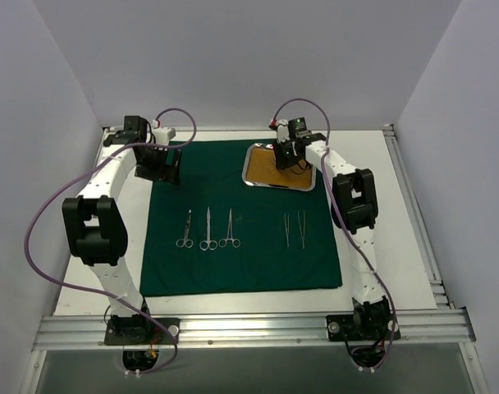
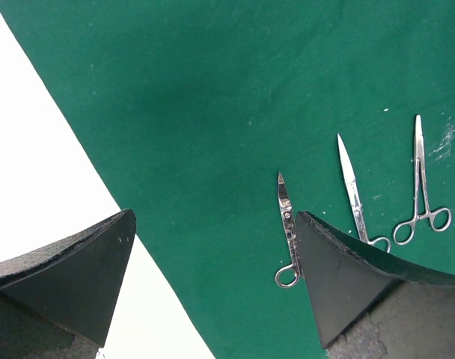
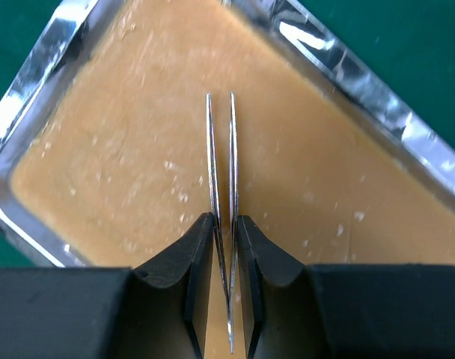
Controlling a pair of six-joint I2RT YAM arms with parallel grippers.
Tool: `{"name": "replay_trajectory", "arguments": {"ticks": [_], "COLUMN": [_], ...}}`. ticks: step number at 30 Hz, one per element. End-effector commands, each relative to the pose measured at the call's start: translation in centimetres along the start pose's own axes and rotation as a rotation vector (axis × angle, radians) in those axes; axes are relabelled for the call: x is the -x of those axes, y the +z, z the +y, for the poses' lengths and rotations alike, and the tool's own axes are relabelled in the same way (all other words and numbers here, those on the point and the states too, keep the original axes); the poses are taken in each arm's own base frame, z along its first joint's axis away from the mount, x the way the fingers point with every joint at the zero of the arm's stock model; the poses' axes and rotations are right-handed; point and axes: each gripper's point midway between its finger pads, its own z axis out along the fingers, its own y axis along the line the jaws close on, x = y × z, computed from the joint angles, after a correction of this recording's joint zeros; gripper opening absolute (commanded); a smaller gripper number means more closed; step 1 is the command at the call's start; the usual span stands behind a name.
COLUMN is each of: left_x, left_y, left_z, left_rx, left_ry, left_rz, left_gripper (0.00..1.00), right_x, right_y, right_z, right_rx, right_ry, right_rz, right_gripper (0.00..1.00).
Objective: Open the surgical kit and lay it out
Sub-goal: Move the medical item into the container.
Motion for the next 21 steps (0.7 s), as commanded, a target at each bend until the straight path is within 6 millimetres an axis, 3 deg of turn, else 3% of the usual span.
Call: {"name": "replay_trajectory", "arguments": {"ticks": [1,5,7,11,17,21], "left_x": [1.8,1.7,1.6,1.7,1.5,1.5], "left_y": [-1.2,-1.2,-1.2,-1.5,-1.5,-1.5], "left_z": [0.0,-0.1,-0.2,-0.3,-0.4,-0.5], "left_rx": [-0.005,-0.011,-0.014,-0.015,-0.017,-0.023], "left_ry": [0.026,0.027,0.024,0.028,0.032,0.032], "left_rz": [-0.058,-0.056,-0.054,-0.063,-0.063,-0.065], "left_gripper": [0.97,0.97,0.97,0.97,0.97,0.97], "right_x": [1.7,0.6,0.4,0.6,0.3,0.2], "right_y": [-3.4,-3.4,-3.6,-4.3,-5.5,-5.6], "right_z": [0.6,0.6,0.8,0.8,0.6,0.6], "right_rx": [0.004,-0.002,0.002,-0.010,-0.032,-0.036], "right_ry": [-0.002,0.008,0.015,0.015,0.015,0.018], "right_rz": [-0.037,-0.012,-0.009,-0.015,-0.012,-0.012], "right_gripper": [0.15,0.18,0.26,0.29,0.24,0.08]}}
